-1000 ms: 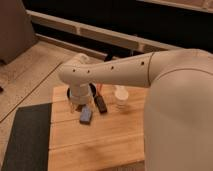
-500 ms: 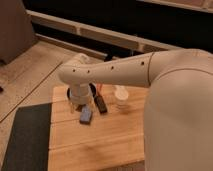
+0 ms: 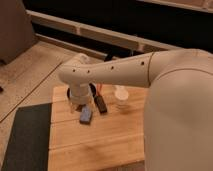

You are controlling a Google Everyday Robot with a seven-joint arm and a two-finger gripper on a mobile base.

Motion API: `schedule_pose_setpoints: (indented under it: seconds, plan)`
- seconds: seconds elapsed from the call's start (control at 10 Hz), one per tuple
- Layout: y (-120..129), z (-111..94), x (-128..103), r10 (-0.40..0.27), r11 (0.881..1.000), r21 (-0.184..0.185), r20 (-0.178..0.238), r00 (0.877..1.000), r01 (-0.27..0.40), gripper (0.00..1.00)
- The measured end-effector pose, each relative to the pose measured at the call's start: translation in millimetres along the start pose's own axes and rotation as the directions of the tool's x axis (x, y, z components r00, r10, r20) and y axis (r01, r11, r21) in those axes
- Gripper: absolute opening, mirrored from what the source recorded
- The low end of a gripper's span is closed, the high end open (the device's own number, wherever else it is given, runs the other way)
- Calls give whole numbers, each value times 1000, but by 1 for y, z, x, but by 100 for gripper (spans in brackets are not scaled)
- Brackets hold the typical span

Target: Place the pepper in the ceramic cup

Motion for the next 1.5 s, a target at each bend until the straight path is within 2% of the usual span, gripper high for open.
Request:
schedule_pose_setpoints:
  seconds: [0.8, 1.1, 1.2, 1.3, 1.4, 1.5]
  plan:
    - [-1, -3, -4, 2, 1000, -2, 10, 1000, -2, 65]
    - [-35, -21, -63, 22, 997, -75, 124, 992, -13, 65]
    - [-41, -30, -83, 2, 993, -113, 184, 983, 20, 65]
    - [-46, -36, -94, -14, 991, -130, 222, 975, 44, 65]
    - [-57, -47, -110, -34, 985, -151, 282, 959, 80, 65]
    - [-68, -54, -118, -39, 984, -156, 313, 949, 92, 65]
